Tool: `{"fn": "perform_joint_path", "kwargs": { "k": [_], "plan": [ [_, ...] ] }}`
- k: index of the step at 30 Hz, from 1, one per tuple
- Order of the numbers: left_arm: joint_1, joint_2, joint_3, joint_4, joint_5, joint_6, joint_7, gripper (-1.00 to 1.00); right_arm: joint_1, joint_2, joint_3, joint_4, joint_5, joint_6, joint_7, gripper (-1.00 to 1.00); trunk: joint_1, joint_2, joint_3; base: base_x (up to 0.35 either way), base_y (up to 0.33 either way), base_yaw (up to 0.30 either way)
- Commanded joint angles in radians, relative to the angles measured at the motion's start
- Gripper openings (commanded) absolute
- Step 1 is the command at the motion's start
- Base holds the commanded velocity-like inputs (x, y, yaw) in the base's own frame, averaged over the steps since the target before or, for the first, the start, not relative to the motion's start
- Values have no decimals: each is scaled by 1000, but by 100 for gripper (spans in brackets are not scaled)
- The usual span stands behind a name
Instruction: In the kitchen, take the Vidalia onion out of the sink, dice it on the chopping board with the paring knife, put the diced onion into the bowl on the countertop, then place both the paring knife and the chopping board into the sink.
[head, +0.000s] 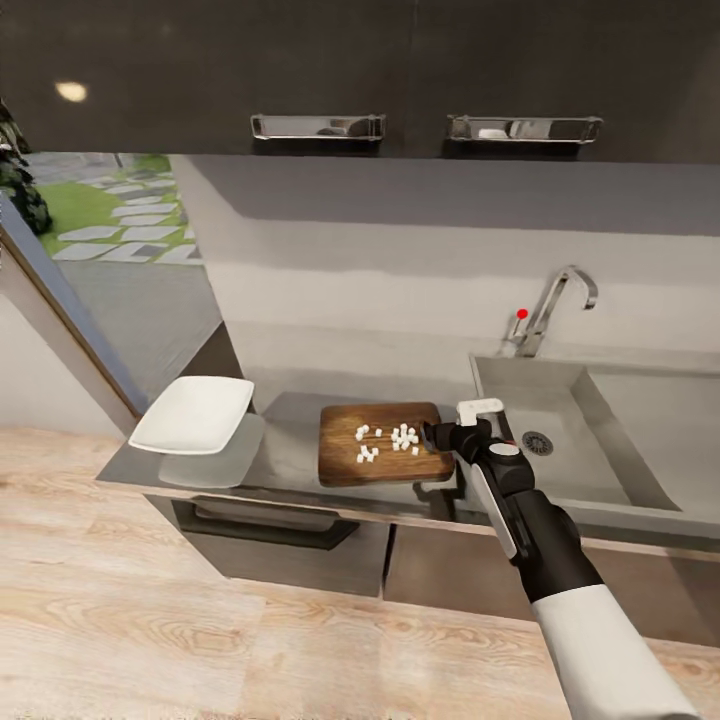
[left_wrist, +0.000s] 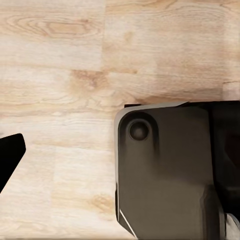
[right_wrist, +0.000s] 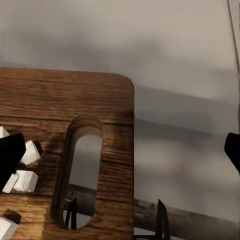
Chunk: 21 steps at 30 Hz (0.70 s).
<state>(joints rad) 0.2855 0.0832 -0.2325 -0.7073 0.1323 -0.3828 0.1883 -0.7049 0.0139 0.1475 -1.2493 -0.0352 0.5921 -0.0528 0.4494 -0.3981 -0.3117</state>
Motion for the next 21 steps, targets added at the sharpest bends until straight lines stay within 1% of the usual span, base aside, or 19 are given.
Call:
{"fn": "perform_joint_path", "kwargs": {
  "k": [1, 4, 14, 21],
  "plan": [
    [0, 2, -8, -1, 10, -2, 8, 100, -1, 0, 1, -1, -4, 5, -6, 100, 1, -2, -3, 0, 1, 95],
    [0, 1, -8, 0, 10, -2, 8, 100, -1, 0, 1, -1, -4, 5, -6, 100, 1, -2, -8, 0, -102, 95],
    [0, 1, -8, 0, 10, -2, 8, 100, -1, 0, 1, -1, -5, 5, -6, 100, 1, -2, -22, 0, -211, 95],
    [0, 1, -8, 0, 10, -2, 8, 100, -1, 0, 1, -1, -5, 5, -5, 100, 1, -2, -27, 0, -41, 41]
  ]
}}
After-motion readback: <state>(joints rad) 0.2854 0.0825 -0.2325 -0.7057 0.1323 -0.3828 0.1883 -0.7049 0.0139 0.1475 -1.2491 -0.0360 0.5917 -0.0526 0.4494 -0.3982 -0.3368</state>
